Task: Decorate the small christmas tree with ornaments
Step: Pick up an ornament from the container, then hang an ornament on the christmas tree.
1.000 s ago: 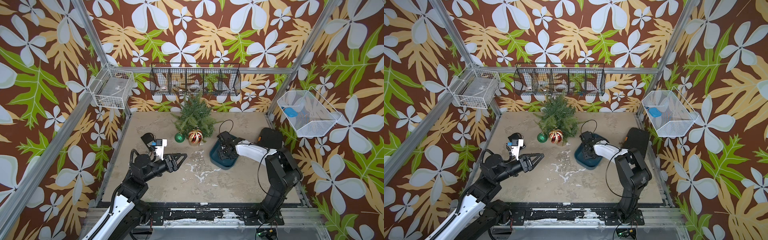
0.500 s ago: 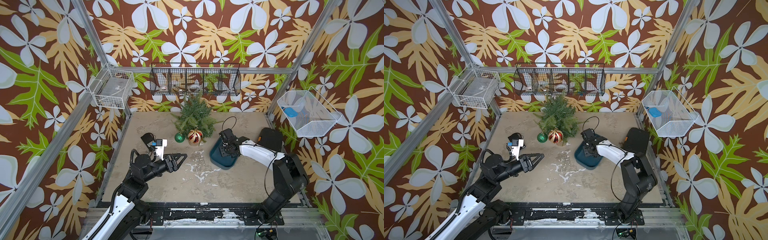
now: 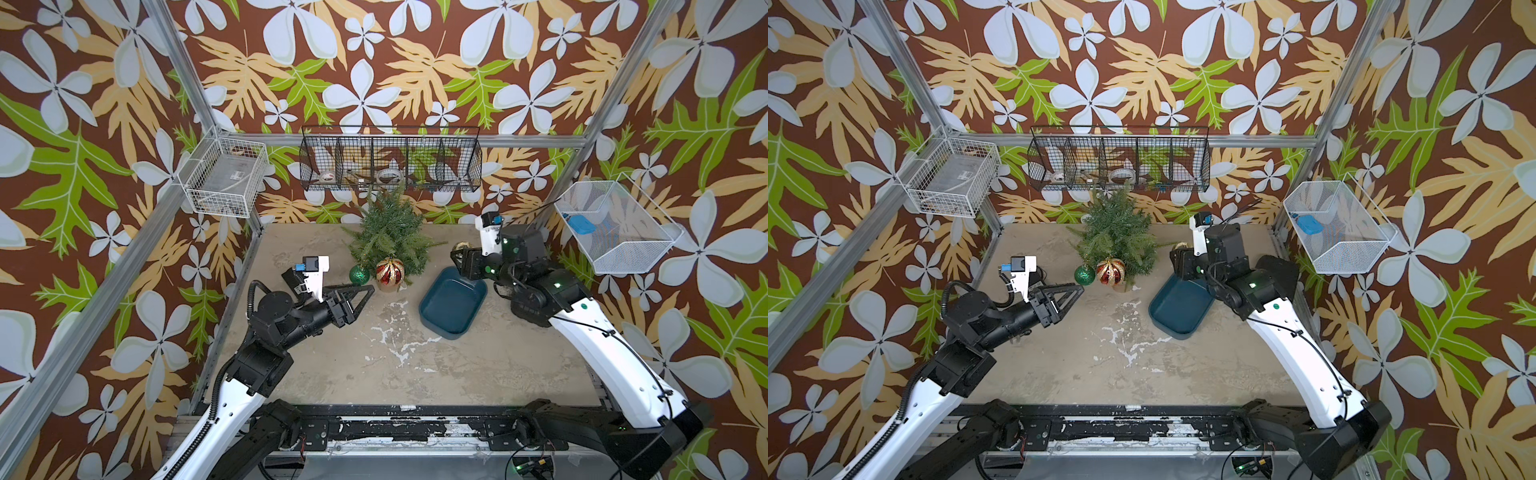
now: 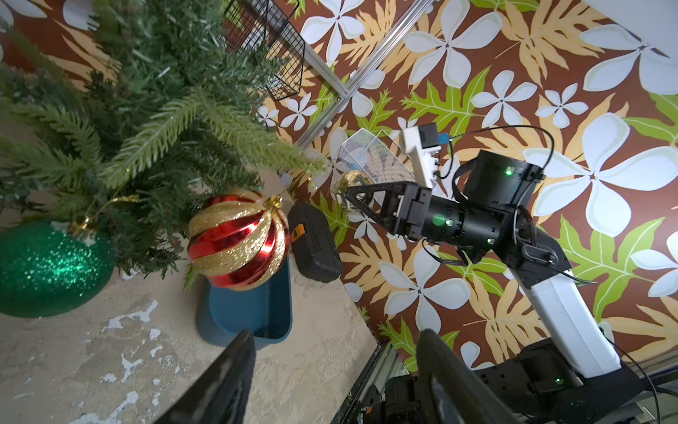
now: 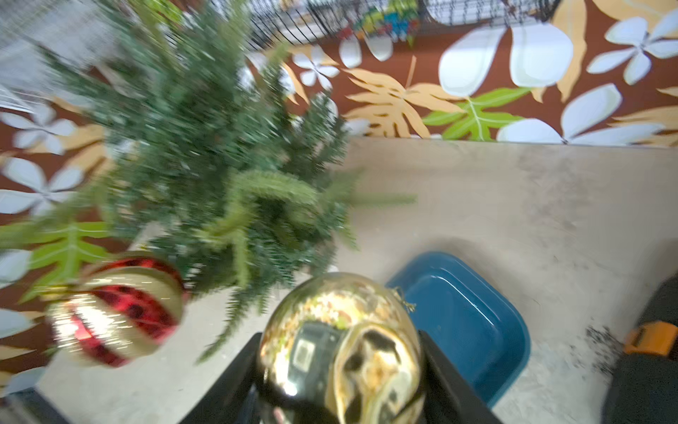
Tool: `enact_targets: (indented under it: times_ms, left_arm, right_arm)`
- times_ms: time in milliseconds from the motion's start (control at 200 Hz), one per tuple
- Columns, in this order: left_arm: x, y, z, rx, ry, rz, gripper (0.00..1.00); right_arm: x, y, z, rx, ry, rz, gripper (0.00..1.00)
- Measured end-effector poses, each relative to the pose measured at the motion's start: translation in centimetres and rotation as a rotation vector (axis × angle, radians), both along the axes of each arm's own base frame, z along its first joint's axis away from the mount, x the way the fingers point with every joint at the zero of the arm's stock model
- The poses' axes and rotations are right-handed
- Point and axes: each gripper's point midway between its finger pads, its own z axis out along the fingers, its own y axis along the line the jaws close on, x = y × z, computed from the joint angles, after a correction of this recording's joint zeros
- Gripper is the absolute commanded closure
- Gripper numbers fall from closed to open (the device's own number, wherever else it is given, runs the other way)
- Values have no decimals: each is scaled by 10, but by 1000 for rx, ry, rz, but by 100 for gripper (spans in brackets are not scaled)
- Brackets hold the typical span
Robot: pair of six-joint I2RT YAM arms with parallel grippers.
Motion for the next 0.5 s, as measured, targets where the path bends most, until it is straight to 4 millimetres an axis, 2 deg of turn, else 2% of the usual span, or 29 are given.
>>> enact_targets:
  times_ms: [90,255,380,500]
  left_arm:
    - [5,-2,16,-8,-21,3,28]
    - [11,-5,44,-29,-64,2,29]
    - [13,-11,58,-49,-95,-26,31]
    - [17,-19,62,-68,-100,-58,37]
  right_arm:
    - [-14,17,30,99,-28,105,39]
    - [-43,48,70,280,-37,322,39]
    - [-64,65,93,396,-33,467,39]
    - [-80,75,111,476,-23,573,39]
